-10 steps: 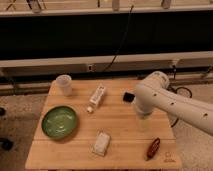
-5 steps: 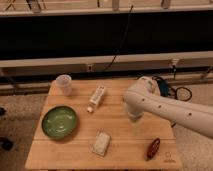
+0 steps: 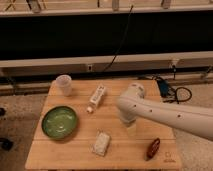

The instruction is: Wipe the white sponge on the table

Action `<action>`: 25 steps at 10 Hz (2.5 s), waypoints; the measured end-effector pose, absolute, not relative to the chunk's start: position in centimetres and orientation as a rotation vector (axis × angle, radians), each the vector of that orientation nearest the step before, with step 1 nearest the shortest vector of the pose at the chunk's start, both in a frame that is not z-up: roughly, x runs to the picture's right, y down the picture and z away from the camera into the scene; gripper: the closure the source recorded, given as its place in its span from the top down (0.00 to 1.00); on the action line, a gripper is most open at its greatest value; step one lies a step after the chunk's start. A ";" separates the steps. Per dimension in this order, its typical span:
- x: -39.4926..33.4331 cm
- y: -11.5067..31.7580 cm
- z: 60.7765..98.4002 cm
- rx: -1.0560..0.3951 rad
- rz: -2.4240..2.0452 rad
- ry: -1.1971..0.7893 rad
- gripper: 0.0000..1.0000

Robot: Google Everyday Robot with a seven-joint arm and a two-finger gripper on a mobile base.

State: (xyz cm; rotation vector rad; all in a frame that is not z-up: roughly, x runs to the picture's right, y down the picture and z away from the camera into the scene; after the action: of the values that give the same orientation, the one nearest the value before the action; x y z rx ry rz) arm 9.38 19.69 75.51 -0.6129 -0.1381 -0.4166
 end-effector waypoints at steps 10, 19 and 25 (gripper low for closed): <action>4.8 24.0 76.5 -0.650 -0.576 -0.202 0.80; 2.5 25.4 77.8 -0.658 -0.650 -0.236 0.80; 2.1 26.1 79.0 -0.651 -0.668 -0.248 0.80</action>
State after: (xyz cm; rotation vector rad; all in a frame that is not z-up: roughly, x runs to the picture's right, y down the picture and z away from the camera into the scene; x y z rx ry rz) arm 2.05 26.14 79.04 -0.6505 -0.2478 -0.6676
